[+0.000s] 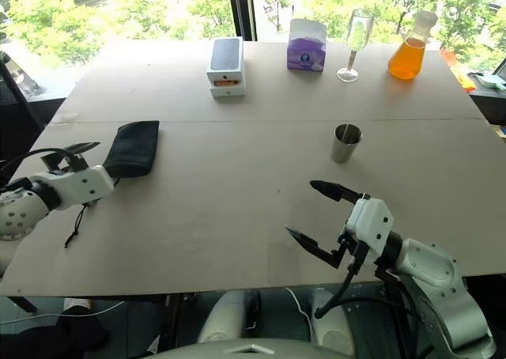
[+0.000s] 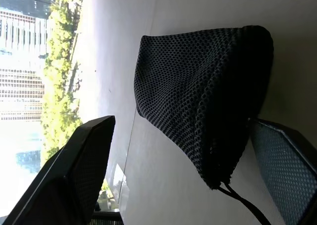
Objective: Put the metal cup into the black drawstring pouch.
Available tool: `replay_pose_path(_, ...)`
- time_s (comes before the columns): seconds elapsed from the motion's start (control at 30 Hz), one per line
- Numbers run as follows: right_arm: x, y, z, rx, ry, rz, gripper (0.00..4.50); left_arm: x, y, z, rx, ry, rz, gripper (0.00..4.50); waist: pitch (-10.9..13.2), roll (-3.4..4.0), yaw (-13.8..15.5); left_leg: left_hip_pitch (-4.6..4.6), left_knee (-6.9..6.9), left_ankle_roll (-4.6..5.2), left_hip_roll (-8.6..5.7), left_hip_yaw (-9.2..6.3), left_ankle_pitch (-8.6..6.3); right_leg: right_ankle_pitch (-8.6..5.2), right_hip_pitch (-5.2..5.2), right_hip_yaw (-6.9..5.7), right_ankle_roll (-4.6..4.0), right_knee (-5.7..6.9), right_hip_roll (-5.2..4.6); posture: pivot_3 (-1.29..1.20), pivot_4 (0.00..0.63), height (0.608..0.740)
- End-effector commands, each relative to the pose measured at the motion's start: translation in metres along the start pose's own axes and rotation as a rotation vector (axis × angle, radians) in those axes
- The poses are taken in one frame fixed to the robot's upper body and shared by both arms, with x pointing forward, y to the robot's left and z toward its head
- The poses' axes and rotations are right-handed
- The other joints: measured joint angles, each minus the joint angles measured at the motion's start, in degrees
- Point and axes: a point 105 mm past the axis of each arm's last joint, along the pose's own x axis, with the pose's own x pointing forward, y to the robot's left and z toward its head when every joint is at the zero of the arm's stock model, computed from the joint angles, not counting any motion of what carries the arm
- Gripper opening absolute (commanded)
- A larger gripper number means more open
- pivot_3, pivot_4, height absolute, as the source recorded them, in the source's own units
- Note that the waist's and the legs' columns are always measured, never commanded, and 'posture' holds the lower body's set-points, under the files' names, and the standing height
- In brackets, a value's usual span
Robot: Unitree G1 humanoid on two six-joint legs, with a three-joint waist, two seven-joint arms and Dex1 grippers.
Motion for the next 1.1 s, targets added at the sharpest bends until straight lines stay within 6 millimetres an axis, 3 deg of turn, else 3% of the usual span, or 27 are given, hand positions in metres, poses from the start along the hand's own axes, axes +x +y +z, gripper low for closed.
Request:
replay_pose_path(0.03,0.002,0.007,0.011,-0.014,-0.042,0.020,4.48,0.000,0.012,0.004,0.078,-0.003,0.061,4.43,0.00,-0.01,0.02,0.00,0.00,0.00,0.00,0.00,0.00,0.00,0.00,-0.01,0.00,0.01,0.00,0.00,0.150,0.740)
replay_pose_path(0.5,0.004,0.006,0.015,-0.008,-0.037,-0.004,4.48,0.028,0.011,0.000,0.108,0.102,0.045,4.43,-0.02,-0.04,0.20,0.00,0.03,0.00,0.00,0.01,0.00,0.01,-0.01,0.00,0.02,0.05,0.17,0.00,0.150,0.740)
replay_pose_path(0.7,0.005,0.004,0.014,-0.009,-0.035,-0.022,4.50,0.039,0.006,0.003,0.011,0.107,-0.098,1.95,-0.02,-0.05,0.28,0.00,0.06,0.00,-0.02,0.29,0.00,0.01,0.00,0.00,0.02,0.05,0.17,0.00,0.150,0.740)
replay_pose_path(0.77,0.006,0.003,0.013,-0.009,-0.032,-0.033,4.50,0.042,0.002,0.005,-0.058,0.100,-0.164,0.84,-0.03,-0.05,0.27,0.00,0.06,0.00,-0.01,0.35,0.00,0.01,-0.01,0.01,0.02,0.06,0.18,0.00,0.150,0.740)
replay_pose_path(0.83,0.006,0.001,0.012,-0.007,-0.029,-0.058,4.50,0.043,-0.002,0.011,-0.185,0.089,-0.238,0.10,-0.03,-0.05,0.29,0.00,0.08,0.00,-0.01,0.37,0.00,0.01,-0.01,0.01,0.02,0.08,0.19,0.00,0.150,0.740)
replay_pose_path(0.97,0.004,-0.016,0.008,-0.043,0.024,-0.198,4.50,0.040,-0.010,0.042,-0.557,0.063,-0.461,0.10,-0.03,-0.09,0.27,-0.01,0.19,0.00,-0.02,0.39,0.00,0.01,0.00,0.03,0.03,0.13,0.20,0.00,0.150,0.740)
replay_pose_path(1.03,0.004,-0.022,0.009,-0.033,0.037,-0.235,4.50,0.033,-0.015,0.070,-0.709,0.023,-0.601,0.10,-0.03,-0.09,0.17,-0.05,0.26,0.00,-0.01,0.35,0.00,0.01,-0.01,0.02,0.04,0.16,0.23,0.00,0.150,0.740)
replay_pose_path(1.1,0.002,-0.029,0.000,-0.133,0.193,-0.269,4.50,0.028,-0.015,0.107,-0.904,-0.008,-0.732,0.10,-0.03,-0.09,0.34,-0.05,0.29,0.00,-0.02,0.35,0.01,0.00,0.00,0.04,0.04,0.18,0.24,0.00,0.150,0.740)
